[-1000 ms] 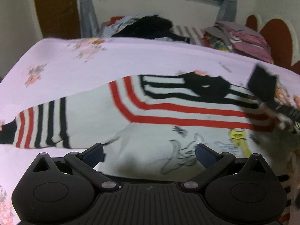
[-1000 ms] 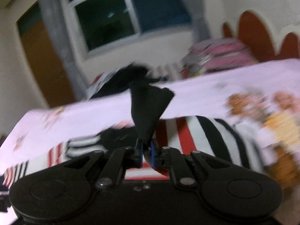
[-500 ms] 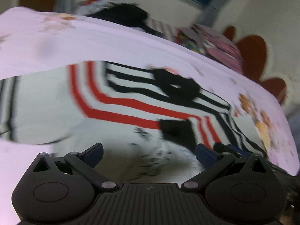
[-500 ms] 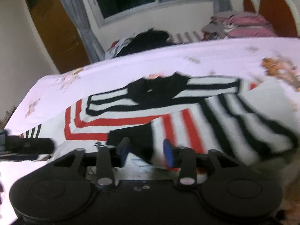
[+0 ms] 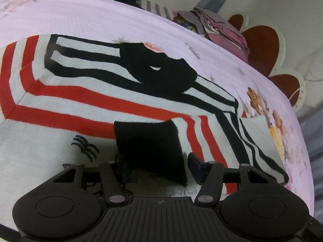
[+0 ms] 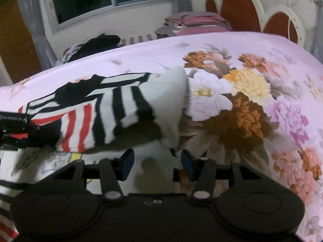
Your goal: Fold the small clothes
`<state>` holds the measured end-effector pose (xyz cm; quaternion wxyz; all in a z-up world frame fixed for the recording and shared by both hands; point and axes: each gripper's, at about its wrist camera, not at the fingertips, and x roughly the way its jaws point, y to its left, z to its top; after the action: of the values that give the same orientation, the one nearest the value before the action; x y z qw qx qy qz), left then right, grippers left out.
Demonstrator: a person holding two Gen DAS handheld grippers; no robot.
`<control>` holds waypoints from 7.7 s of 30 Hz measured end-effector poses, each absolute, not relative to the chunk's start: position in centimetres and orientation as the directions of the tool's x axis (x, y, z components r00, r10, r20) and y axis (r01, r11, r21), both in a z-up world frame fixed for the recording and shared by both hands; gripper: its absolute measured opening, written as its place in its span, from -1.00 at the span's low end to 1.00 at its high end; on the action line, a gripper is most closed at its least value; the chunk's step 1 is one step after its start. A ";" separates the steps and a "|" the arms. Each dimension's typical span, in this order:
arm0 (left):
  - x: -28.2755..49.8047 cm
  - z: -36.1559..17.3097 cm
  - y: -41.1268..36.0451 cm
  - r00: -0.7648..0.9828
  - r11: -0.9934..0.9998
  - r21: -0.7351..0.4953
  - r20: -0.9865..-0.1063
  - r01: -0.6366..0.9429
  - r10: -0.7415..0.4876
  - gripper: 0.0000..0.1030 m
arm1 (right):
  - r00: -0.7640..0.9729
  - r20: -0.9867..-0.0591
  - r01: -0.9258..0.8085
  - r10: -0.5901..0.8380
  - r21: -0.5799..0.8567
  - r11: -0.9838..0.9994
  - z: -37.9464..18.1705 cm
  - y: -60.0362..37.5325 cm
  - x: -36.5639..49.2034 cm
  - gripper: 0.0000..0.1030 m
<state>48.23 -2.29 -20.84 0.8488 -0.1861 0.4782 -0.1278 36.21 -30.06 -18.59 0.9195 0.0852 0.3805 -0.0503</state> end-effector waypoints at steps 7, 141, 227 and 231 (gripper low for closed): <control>48.6 -20.2 -2.4 0.576 0.902 -0.428 -0.726 0.049 -0.376 -0.89 | 0.691 -0.722 0.192 -0.020 0.157 0.969 -19.7 -31.2 38.1 -0.08; 40.7 -19.5 26.0 0.558 0.924 -0.048 -0.808 -0.379 0.187 0.41 | 0.585 -0.741 -0.298 0.330 0.182 0.937 -18.0 -2.8 45.5 -0.23; 43.0 -14.1 5.9 0.727 0.972 -0.111 -0.648 0.205 -0.227 0.57 | 0.686 -0.667 -0.099 0.292 0.311 0.945 -16.2 -16.9 41.8 0.20; 42.1 -14.2 9.7 0.749 0.992 -0.080 -0.650 0.099 -0.127 0.57 | 0.667 -0.675 -0.154 0.316 0.289 0.945 -16.4 -14.0 42.7 0.20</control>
<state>42.07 9.67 -14.22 0.9350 -0.0201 0.3488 -0.0604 42.66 -14.04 -16.42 0.9069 0.1043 0.3872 0.1295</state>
